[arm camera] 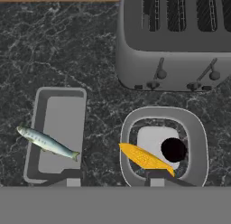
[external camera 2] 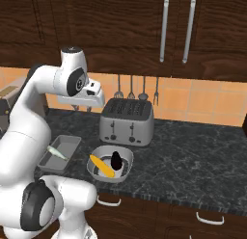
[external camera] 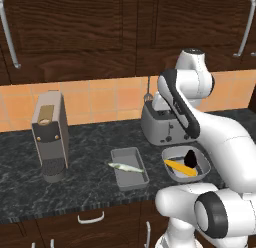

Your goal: Take the meat container that has the fish and place it on the second highest rack of the freezer. Then take the vegetable container that has the avocado and corn and place it on the highest rack of the freezer.

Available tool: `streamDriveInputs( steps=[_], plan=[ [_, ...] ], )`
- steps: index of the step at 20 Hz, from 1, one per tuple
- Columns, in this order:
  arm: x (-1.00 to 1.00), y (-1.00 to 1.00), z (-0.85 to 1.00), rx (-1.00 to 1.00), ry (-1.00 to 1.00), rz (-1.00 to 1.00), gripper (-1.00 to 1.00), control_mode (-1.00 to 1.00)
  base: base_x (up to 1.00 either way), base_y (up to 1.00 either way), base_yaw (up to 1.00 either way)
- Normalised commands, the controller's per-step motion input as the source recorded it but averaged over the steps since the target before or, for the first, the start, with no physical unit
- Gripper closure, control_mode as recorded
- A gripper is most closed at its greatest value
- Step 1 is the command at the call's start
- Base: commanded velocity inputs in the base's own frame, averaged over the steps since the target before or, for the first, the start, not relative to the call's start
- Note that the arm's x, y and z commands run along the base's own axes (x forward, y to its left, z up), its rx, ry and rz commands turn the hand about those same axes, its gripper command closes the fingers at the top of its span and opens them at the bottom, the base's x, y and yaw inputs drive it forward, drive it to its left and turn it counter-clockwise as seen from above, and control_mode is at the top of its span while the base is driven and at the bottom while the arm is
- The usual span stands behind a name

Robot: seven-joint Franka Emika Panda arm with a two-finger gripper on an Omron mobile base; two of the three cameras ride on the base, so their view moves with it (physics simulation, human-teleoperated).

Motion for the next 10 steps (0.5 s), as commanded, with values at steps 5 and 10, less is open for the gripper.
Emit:
streamDriveInputs(
  steps=[5,10],
  plan=[
    [-0.45,-0.03,-0.02,0.00,-0.06,-0.03,-1.00,-1.00,0.00,0.00,0.00],
    [-0.62,-0.41,-0.19,0.05,0.00,-0.25,-1.00,-1.00,0.00,0.00,0.00]
  ],
)
